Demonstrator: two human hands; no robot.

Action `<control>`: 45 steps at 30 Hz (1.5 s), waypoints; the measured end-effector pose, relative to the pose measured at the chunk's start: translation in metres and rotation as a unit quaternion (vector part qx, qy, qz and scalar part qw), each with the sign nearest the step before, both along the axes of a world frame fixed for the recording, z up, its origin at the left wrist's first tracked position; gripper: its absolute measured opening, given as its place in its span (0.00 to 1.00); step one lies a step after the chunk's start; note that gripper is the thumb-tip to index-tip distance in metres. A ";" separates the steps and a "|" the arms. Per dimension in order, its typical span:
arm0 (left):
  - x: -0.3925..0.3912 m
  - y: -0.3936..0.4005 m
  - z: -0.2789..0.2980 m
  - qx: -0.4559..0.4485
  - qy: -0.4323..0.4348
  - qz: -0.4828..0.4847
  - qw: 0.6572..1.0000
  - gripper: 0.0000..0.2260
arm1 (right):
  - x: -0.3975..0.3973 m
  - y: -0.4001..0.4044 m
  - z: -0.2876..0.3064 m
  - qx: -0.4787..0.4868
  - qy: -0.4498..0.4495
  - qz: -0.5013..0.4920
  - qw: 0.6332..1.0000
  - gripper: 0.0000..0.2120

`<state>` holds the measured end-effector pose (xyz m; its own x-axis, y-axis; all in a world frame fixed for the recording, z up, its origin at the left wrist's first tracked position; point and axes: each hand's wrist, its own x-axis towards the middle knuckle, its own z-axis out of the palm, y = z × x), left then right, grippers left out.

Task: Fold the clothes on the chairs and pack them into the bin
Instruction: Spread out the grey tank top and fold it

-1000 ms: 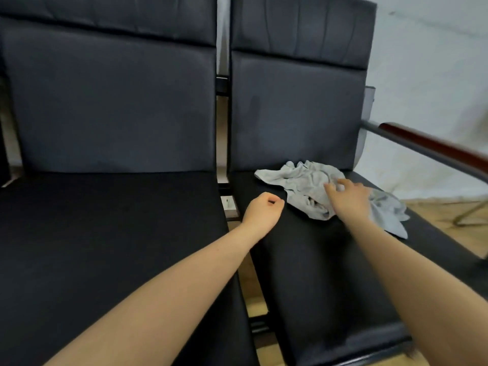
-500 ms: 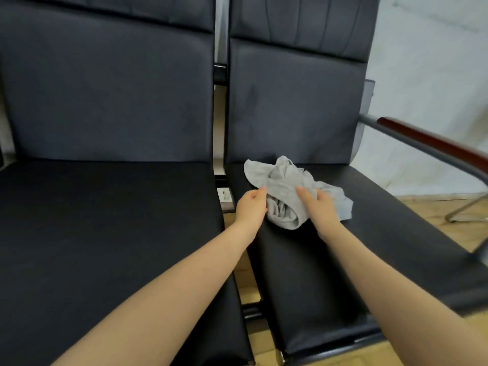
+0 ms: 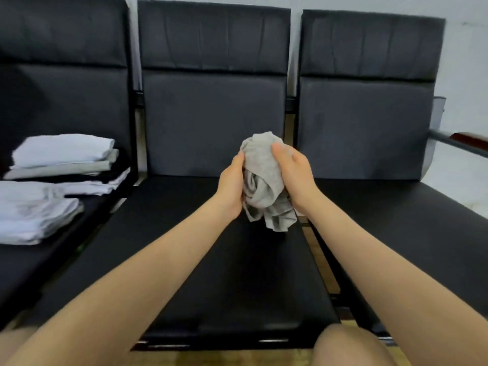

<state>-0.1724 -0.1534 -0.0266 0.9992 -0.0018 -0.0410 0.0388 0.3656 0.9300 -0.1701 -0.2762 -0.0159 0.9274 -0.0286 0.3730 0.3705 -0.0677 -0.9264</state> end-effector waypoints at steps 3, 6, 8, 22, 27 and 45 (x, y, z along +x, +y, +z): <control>-0.006 0.053 -0.007 0.045 0.017 0.032 0.998 0.14 | -0.006 0.045 -0.016 -0.107 0.003 0.010 0.994 0.14; -0.011 0.100 -0.037 0.116 0.025 0.073 0.990 0.08 | -0.008 0.071 -0.051 -0.211 0.049 0.031 0.976 0.17; -0.016 0.120 -0.054 0.177 0.021 0.107 0.978 0.09 | -0.009 0.077 -0.075 -0.309 0.089 0.065 0.945 0.20; -0.016 0.188 -0.072 0.312 -0.053 0.161 0.935 0.10 | 0.010 0.098 -0.065 -0.201 0.182 -0.008 0.962 0.16; -0.013 0.210 -0.070 0.197 -0.011 0.214 0.957 0.14 | 0.019 0.110 -0.085 -0.387 0.006 0.035 0.922 0.16; -0.008 0.226 -0.081 0.088 -0.029 0.125 0.988 0.15 | -0.005 0.096 -0.087 -0.481 -0.030 -0.001 0.876 0.17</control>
